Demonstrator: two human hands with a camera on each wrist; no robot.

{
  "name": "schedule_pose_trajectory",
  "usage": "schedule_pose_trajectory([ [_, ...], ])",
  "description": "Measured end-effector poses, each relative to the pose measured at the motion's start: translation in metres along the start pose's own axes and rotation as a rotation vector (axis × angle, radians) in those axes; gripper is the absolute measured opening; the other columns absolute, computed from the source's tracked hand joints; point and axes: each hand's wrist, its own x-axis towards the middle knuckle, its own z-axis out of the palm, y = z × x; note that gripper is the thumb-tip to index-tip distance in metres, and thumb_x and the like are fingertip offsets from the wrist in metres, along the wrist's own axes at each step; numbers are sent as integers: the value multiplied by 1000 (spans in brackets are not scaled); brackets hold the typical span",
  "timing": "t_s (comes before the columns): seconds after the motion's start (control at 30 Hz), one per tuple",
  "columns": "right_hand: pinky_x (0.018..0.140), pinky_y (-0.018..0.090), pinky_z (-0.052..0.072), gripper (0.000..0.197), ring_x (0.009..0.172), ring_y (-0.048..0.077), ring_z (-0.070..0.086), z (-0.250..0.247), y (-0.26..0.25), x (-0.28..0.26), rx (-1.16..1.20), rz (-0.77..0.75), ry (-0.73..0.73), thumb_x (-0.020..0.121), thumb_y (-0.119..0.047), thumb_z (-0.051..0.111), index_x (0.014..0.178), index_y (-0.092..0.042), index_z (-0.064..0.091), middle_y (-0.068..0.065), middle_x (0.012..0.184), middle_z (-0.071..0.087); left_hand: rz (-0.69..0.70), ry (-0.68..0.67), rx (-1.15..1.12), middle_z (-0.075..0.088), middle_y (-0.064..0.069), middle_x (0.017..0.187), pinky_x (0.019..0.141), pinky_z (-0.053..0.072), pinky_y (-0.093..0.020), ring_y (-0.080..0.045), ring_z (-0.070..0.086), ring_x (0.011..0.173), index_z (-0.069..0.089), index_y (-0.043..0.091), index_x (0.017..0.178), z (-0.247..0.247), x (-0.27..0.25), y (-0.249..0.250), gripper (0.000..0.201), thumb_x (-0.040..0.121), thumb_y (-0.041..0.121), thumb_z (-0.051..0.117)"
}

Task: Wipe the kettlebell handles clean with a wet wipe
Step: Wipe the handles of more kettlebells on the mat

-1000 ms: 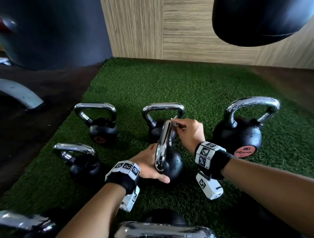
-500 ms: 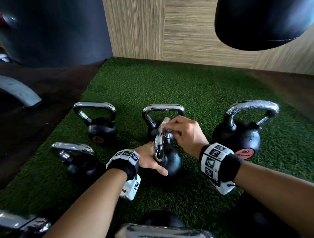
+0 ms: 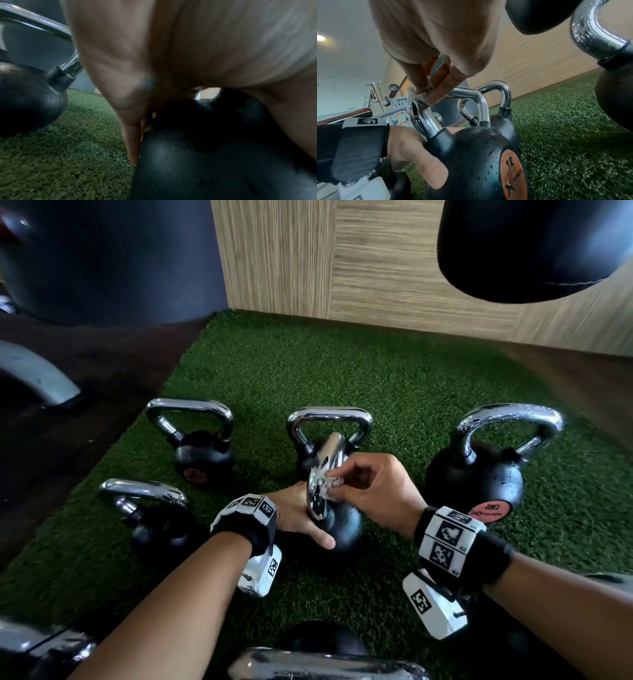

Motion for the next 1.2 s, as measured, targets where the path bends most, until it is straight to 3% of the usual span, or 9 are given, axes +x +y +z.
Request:
schedule_pose_trajectory([
  [0.13,80,42,63,24,78,24,76,3,7,-4,114,80,-28,68,-6,90,76,-20,73,5,81,77,9,-23,31,58,2,143,118,37,-42,-17,49,138,56,19,141,1,1,-1,79,73,34,92],
  [0.3,62,15,50,20,62,0,65,16,25,-12,-80,70,-63,66,-14,92,75,-17,74,-6,72,74,12,21,1,63,5,139,117,40,-39,-13,54,133,64,22,135,7,-3,-3,71,71,32,93],
  [0.47,65,11,48,21,65,-4,65,21,37,-20,-128,75,-57,66,-16,92,76,-25,76,-11,74,74,0,50,-6,70,-2,123,108,48,-40,-18,62,120,69,17,123,11,-7,-2,68,63,42,92],
  [0.53,66,9,47,21,67,-7,65,19,39,-21,-150,82,-97,68,-16,91,83,-25,79,-13,76,74,-37,52,18,63,-2,132,111,45,-41,-20,55,127,65,24,129,13,-10,-2,78,59,50,89],
  [0.63,69,14,52,23,75,4,68,11,35,-12,-123,103,-200,76,-5,84,91,-23,79,-5,86,75,-49,61,138,35,4,154,122,32,-41,-18,31,144,43,38,146,18,-12,-4,100,60,56,91],
  [0.73,69,19,54,14,78,17,66,10,30,-2,-67,202,-401,83,4,75,94,-5,75,9,92,71,-22,110,173,22,25,141,123,28,-33,-7,24,140,30,45,148,27,-19,-5,111,56,55,92],
  [0.83,71,28,56,12,78,19,66,13,29,1,-102,184,-547,86,4,71,95,0,75,10,90,76,-30,164,177,26,16,145,123,28,-32,-12,27,143,33,34,149,36,-25,-7,114,54,55,93],
  [0.97,69,24,55,16,72,13,67,11,30,-1,173,193,-612,87,10,69,92,-3,76,2,83,75,-20,170,237,27,7,151,120,23,-21,-8,22,140,30,29,155,37,-25,-4,118,58,51,94],
  [1.2,78,35,49,16,77,26,60,14,29,-2,317,298,-616,88,15,61,102,11,69,20,93,68,-28,204,170,11,38,100,108,25,-16,10,18,115,27,31,152,38,-25,-7,121,55,48,97],
])
